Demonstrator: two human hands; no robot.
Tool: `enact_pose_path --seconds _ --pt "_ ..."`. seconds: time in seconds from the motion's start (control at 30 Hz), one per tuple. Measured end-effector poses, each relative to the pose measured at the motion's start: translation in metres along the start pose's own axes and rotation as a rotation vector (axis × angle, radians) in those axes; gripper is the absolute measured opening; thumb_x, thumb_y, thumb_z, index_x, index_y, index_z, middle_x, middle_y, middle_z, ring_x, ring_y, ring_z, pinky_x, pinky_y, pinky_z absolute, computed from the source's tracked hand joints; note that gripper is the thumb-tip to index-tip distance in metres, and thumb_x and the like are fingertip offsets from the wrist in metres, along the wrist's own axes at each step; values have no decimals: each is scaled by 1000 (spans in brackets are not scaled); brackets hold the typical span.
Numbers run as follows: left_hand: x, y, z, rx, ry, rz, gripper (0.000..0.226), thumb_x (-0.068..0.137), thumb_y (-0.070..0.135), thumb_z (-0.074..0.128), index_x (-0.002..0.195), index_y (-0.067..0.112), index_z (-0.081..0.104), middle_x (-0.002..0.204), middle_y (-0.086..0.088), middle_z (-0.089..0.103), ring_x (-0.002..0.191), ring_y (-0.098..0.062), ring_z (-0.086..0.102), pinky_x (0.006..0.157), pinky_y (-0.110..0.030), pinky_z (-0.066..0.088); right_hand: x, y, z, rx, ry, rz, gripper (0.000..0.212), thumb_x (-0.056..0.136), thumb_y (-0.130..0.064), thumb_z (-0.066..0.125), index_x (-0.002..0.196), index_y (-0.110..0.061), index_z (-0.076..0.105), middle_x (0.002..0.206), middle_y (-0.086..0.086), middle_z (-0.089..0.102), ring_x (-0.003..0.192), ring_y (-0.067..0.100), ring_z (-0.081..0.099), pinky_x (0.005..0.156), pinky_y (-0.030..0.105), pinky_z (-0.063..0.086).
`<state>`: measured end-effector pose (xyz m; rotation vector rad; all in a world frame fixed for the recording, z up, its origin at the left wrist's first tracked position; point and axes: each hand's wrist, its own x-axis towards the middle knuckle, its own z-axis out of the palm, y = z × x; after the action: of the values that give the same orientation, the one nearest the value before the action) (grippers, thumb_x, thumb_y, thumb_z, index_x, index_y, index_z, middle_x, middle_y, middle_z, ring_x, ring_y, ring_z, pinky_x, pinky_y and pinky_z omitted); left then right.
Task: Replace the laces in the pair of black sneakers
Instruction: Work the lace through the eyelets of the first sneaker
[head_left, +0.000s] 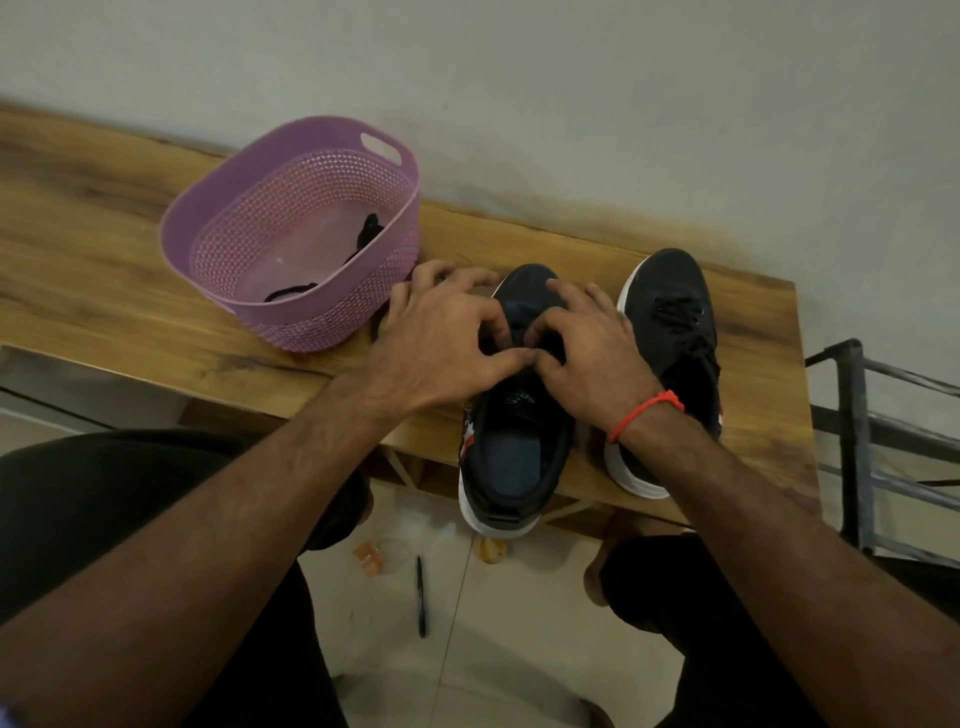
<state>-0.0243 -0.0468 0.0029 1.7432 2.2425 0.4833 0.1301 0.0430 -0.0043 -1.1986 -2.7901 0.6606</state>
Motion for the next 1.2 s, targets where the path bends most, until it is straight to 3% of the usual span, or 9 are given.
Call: enact_pose_path --seconds 0.2,0.3,0.37,0.47,0.63,0.77,0.93,1.07,1.2 --pt "2 -2 -3 -15 -7 -12 12 82 44 74 84 33 74 153 15 43 142 -23 23 108 -45 22 1 3 5 -43 71 -80 12 90 -35 66 98 -27 64 157 -3 34 148 31 19 117 58 20" --pt "2 -3 -3 -64 3 -48 8 81 41 73 80 33 72 150 14 46 141 -20 24 106 -42 23 3 7 7 90 229 -58 15 78 -30 64 79 -19 54 122 3 58 123 29 46 101 36 33" --pt "2 -3 -2 -96 2 -74 8 82 38 72 79 31 70 149 13 47 142 -18 25 107 -43 22 3 8 6 212 301 24 17 76 -26 62 77 -15 48 102 2 52 104 24 46 84 27 31" --pt "3 -4 -2 -128 -3 -88 9 83 37 71 77 32 67 150 13 48 142 -17 26 108 -44 22 -1 7 6 183 303 -63 19 77 -25 62 91 -15 54 115 4 48 110 22 40 99 41 37" --pt "3 -4 -1 -133 -18 -101 10 85 38 69 79 30 69 150 14 48 142 -17 25 109 -45 21 -1 5 18 -85 136 -130 25 87 -43 64 104 -24 62 151 5 38 140 33 28 115 58 23" --pt "4 -5 -2 -132 -31 -109 10 85 39 69 80 31 70 151 14 46 144 -18 24 109 -46 22 1 3 15 79 288 -160 18 80 -34 57 82 -16 58 122 5 59 119 28 49 101 39 37" --pt "4 -5 -2 -139 -48 -119 11 86 40 70 78 31 70 153 14 45 146 -18 21 111 -46 19 8 20 -16 297 458 121 18 81 -22 60 80 -4 55 100 10 59 102 29 54 81 27 35" --pt "5 -5 -2 -140 -49 -120 12 85 40 70 78 30 71 153 14 45 146 -19 21 111 -46 19 3 16 -12 -7 252 -47 32 85 -45 58 108 -23 55 139 8 44 137 32 33 114 49 27" --pt "5 -5 -2 -142 -58 -115 11 86 38 69 76 33 69 155 12 43 149 -20 19 113 -50 16 -5 -1 8 -231 86 -145 34 91 -45 58 112 -19 60 153 8 36 145 35 20 118 60 16"
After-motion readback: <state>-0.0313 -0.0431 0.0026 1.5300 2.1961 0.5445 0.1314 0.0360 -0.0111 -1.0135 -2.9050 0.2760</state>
